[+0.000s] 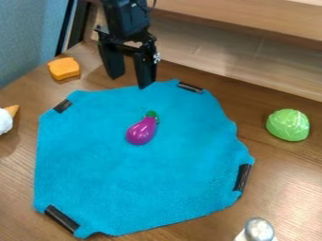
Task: Fold the cloth from bottom right to top left
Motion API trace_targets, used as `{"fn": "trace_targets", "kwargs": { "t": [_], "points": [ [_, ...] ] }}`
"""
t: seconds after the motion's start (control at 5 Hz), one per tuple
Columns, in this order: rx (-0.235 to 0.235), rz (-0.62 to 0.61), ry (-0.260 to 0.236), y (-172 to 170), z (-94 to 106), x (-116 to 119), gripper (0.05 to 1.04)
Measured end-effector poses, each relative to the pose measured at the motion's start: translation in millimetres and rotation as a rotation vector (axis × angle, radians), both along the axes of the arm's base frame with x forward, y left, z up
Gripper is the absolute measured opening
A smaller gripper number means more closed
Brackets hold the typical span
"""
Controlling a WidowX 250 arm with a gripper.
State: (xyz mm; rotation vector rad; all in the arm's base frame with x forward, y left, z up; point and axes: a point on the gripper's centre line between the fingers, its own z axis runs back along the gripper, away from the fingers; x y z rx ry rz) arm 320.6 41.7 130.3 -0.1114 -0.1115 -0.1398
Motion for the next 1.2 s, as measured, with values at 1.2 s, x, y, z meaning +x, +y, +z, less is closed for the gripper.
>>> {"fn": "trace_targets", "kwargs": {
  "t": [1.2],
  "points": [
    [-0.008,-0.060,0.052,-137,-54.8,6,1.000]
  ]
}}
